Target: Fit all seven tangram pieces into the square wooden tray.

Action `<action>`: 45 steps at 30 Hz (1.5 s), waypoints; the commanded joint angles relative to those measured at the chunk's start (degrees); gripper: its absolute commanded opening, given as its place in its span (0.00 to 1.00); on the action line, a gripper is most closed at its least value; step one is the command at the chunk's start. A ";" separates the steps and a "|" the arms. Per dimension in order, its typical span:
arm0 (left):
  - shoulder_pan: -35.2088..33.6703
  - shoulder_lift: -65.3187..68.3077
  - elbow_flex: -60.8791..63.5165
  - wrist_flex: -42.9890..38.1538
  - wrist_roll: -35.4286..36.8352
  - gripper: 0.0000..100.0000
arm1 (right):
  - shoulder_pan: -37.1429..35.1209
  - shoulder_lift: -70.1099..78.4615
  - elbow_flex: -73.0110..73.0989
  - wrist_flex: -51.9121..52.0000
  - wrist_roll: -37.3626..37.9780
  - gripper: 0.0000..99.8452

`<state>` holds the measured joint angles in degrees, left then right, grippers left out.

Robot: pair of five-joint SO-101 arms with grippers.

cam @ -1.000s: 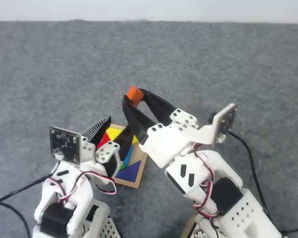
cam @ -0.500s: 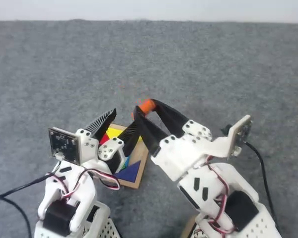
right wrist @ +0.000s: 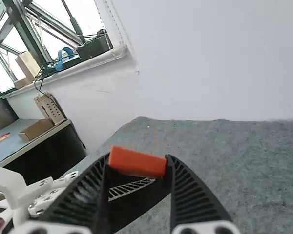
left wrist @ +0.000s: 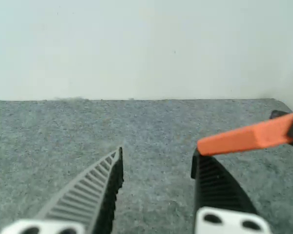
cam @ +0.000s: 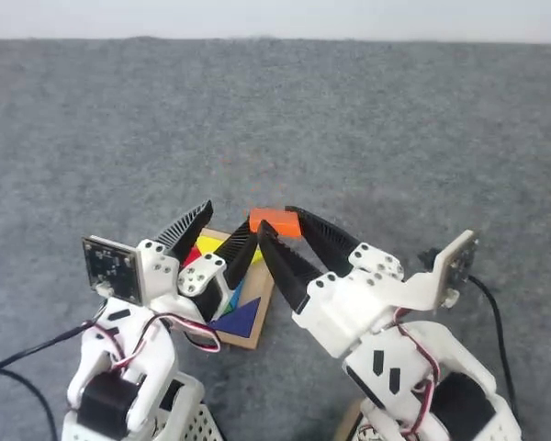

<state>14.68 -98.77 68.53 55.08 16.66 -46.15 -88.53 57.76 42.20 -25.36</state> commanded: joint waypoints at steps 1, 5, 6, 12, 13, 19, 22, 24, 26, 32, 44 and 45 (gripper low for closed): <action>-2.11 -0.62 -4.62 -0.44 1.14 0.22 | -2.33 0.13 0.88 4.18 3.43 0.01; -5.19 -0.62 -4.62 -0.26 1.14 0.22 | -5.23 0.22 0.88 6.90 7.03 0.01; -5.36 -0.62 -4.53 -0.26 1.14 0.22 | -5.23 0.40 0.88 6.90 7.03 0.01; -6.42 -0.88 -4.53 5.36 -0.09 0.22 | -4.97 0.84 0.97 6.55 8.35 0.01; -8.26 -0.88 -4.70 6.33 -1.67 0.22 | -4.97 0.92 1.14 6.55 8.88 0.01; -28.84 -0.88 -4.79 6.77 -4.75 0.22 | -1.89 5.85 11.96 -5.76 10.81 0.01; -36.84 -0.88 -4.44 6.86 -4.75 0.22 | 0.84 12.62 16.09 -15.16 10.81 0.01; -40.26 -0.88 -4.35 7.21 -4.66 0.22 | 2.24 18.42 16.26 -19.12 10.81 0.01; -42.20 -0.88 -4.35 8.18 -4.66 0.22 | 3.03 24.84 15.74 -21.23 10.73 0.01; -42.64 -0.88 -4.35 11.60 -4.66 0.22 | 2.77 43.91 6.95 -12.53 0.44 0.01; -42.64 -0.88 -4.35 13.71 -4.66 0.22 | 2.68 64.31 -7.03 -4.35 -9.41 0.01; -42.64 -0.88 -4.26 13.71 -4.66 0.22 | 2.68 65.10 -7.03 -5.23 -9.85 0.01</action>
<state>-27.69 -99.82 66.59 68.53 12.62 -43.96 -24.70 54.42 39.82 -33.80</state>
